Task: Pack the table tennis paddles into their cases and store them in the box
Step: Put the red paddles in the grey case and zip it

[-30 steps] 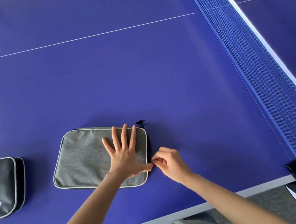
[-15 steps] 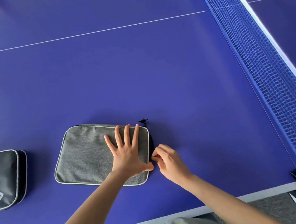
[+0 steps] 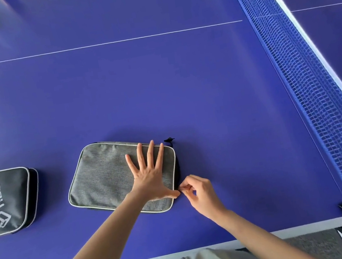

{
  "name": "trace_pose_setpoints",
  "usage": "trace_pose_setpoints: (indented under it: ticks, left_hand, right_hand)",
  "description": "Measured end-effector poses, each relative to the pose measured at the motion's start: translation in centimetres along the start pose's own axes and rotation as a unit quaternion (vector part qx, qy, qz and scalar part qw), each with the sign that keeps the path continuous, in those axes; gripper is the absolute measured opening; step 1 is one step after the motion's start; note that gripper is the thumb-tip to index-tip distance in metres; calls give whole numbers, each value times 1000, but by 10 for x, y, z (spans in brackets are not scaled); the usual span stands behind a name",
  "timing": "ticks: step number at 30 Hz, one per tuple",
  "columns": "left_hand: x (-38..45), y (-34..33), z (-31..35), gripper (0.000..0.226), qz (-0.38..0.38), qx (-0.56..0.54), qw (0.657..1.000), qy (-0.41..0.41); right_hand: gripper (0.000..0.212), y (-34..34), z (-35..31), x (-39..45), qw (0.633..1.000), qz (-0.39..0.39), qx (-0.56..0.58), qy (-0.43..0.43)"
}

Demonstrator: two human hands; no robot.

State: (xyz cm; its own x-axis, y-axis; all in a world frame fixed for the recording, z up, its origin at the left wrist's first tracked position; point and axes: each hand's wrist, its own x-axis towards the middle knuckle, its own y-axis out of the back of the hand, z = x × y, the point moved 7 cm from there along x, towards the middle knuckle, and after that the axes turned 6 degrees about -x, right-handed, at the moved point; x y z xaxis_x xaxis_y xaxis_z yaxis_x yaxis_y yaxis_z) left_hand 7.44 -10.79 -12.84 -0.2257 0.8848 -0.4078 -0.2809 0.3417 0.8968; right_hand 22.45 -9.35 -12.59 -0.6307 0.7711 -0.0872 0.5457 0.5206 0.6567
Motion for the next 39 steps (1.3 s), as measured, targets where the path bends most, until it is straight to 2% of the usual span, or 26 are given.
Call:
trace_pose_setpoints:
  ticks: [12,18,24,28,31,34,36,39]
  left_hand:
    - [-1,-1,1,147,-2,8,1000,15]
    - [-2,-2,0,145,2,6,1000,14]
    - [-2,-2,0,140,-3,15,1000,-15]
    - [-6,3,-3,140,13,1,999,-47]
    - [-15,14,-17,141,53,-93,994,0]
    - [-28,23,-37,128,96,-155,982,49]
    - [-35,29,-41,111,114,-168,979,18]
    - [-35,44,-10,80,114,-84,974,-177]
  right_hand:
    - [4,3,-6,4,996,36,-81,25]
    - [6,3,-6,14,995,54,-83,0]
    - [4,3,-2,16,999,2,-44,7]
    - [3,1,-11,20,1000,6,18,10]
    - [3,-1,-6,15,993,33,109,-24]
    - [5,-1,3,8,983,46,170,-58]
    - [5,-3,2,6,982,37,173,-60]
    - [5,-1,-1,9,985,37,163,-38]
